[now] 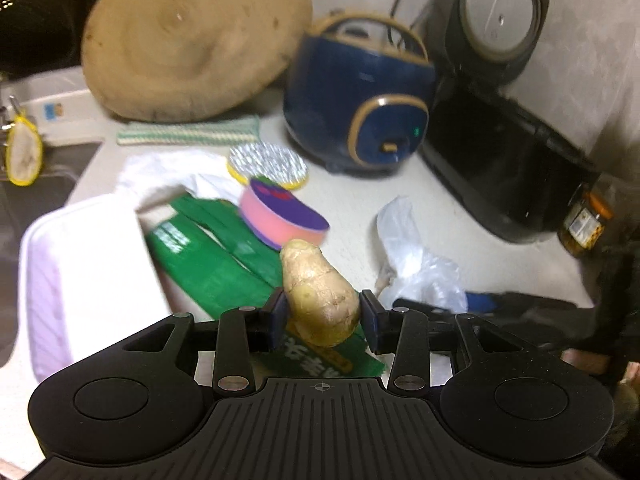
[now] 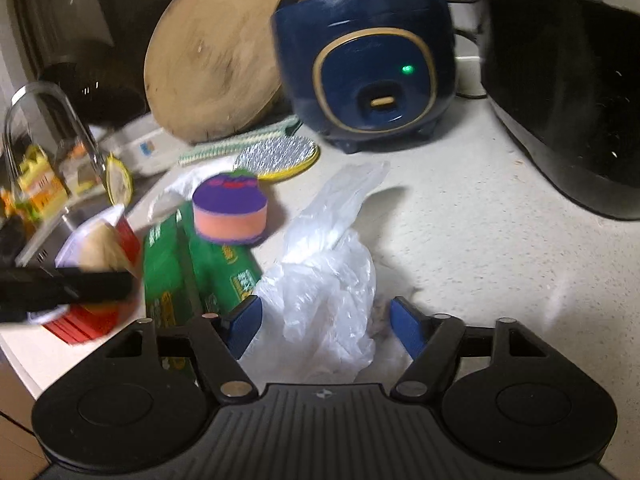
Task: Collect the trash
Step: 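Close the right gripper on the white plastic bag and lift it, then carry the ginger and the plastic bag down over the green bin with both grippers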
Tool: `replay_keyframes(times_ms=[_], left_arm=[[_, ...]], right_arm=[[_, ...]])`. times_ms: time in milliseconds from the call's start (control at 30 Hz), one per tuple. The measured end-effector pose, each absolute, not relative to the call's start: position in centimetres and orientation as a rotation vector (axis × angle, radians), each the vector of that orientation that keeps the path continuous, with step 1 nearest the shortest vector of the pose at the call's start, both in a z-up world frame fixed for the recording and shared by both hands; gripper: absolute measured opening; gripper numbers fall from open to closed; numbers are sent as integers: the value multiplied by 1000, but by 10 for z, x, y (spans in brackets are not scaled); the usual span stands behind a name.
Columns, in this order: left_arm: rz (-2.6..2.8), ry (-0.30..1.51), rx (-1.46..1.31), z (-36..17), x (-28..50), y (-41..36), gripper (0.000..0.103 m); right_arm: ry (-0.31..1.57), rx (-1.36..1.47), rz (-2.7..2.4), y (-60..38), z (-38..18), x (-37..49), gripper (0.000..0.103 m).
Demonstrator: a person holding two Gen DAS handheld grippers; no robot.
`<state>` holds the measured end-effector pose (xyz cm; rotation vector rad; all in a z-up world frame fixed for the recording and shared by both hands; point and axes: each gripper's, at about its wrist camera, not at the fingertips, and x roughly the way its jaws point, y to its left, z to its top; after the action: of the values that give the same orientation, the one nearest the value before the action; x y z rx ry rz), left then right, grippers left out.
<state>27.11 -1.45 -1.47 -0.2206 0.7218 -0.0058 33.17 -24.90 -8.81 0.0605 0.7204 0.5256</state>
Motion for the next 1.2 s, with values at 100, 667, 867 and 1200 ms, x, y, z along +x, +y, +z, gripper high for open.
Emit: replay_keyframes(times_ms=[100, 667, 867, 1200], left_arm=[[-3, 682, -233, -7, 252, -2, 44], [19, 554, -318, 3, 78, 110, 44], [-28, 679, -426, -59, 44, 146, 44], [58, 984, -427, -185, 41, 170, 44]], right_arm=[[705, -2, 517, -238, -80, 322, 29], [557, -63, 614, -179, -9, 163, 13], [652, -112, 642, -149, -33, 109, 13], [892, -137, 650, -123, -122, 75, 13]])
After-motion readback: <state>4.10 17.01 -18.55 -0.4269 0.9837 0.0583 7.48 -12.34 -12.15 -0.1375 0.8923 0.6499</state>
